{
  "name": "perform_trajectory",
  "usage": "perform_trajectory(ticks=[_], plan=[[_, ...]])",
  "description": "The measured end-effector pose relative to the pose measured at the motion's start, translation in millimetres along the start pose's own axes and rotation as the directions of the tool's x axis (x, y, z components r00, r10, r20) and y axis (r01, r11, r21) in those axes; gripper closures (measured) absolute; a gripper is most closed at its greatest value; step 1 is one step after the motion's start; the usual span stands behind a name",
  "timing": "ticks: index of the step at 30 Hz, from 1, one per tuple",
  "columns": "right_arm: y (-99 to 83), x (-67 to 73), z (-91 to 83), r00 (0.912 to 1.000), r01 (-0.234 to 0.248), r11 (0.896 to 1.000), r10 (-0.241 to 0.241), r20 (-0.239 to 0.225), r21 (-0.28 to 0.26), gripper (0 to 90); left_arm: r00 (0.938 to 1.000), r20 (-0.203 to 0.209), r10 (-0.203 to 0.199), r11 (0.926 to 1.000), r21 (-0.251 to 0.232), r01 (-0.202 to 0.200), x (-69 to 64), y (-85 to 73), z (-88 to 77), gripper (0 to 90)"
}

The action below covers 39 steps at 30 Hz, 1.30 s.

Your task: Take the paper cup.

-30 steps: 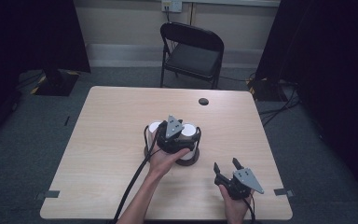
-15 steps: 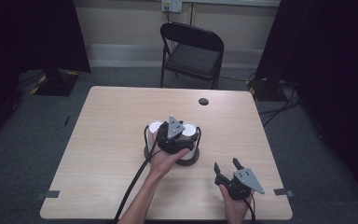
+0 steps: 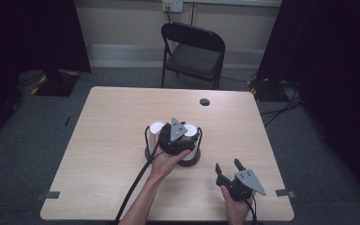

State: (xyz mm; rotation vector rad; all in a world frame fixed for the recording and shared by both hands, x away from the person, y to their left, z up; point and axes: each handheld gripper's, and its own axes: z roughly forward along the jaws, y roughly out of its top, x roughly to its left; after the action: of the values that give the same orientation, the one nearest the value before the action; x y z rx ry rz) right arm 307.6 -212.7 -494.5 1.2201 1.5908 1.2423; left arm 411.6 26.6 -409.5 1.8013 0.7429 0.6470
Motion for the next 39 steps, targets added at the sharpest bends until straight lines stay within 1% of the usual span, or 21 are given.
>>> perform_trajectory(ticks=[2,6,8,17,22,30,36,39], plan=[[0.0,0.0,-0.1,1.0,-0.001,1.0,0.001,0.0,-0.002,25.8,1.0,0.0,0.0,1.0,0.003,0.0,0.5,0.5,0.1,34.1],[0.0,-0.2,0.1,1.0,0.0,1.0,0.0,-0.001,-0.001,25.8,0.9995,0.006,-0.03,0.9995,-0.005,0.03,3.1,0.7,-0.6,34.2],[0.0,-0.2,0.0,1.0,-0.001,1.0,0.001,-0.001,-0.002,25.9,0.9993,0.014,-0.034,0.9994,-0.01,0.034,4.0,1.0,-0.8,34.1],[0.0,-0.2,-0.1,1.0,-0.001,1.0,0.001,0.001,-0.002,25.9,0.9983,0.018,-0.056,0.9982,-0.02,0.056,6.3,2.9,-3.2,34.3],[0.0,-0.1,-0.1,1.0,-0.002,1.0,0.002,0.0,-0.001,26.0,0.9985,0.016,-0.053,0.9983,-0.022,0.053,5.7,4.2,-4.5,34.3],[0.1,-0.2,0.2,1.0,-0.001,1.0,0.001,-0.003,0.001,25.9,0.9975,0.02,-0.068,0.9965,-0.047,0.069,6.6,8.5,-8.2,34.4],[0.1,-0.1,0.1,1.0,0.001,1.0,-0.001,-0.002,0.001,25.9,0.9963,0.022,-0.083,0.9951,-0.052,0.084,8.6,9.2,-9.6,34.4],[0.1,-0.3,0.3,1.0,0.0,1.0,0.0,-0.003,0.002,25.9,0.9966,0.025,-0.078,0.9952,-0.057,0.079,8.1,10.0,-10.6,34.4]])
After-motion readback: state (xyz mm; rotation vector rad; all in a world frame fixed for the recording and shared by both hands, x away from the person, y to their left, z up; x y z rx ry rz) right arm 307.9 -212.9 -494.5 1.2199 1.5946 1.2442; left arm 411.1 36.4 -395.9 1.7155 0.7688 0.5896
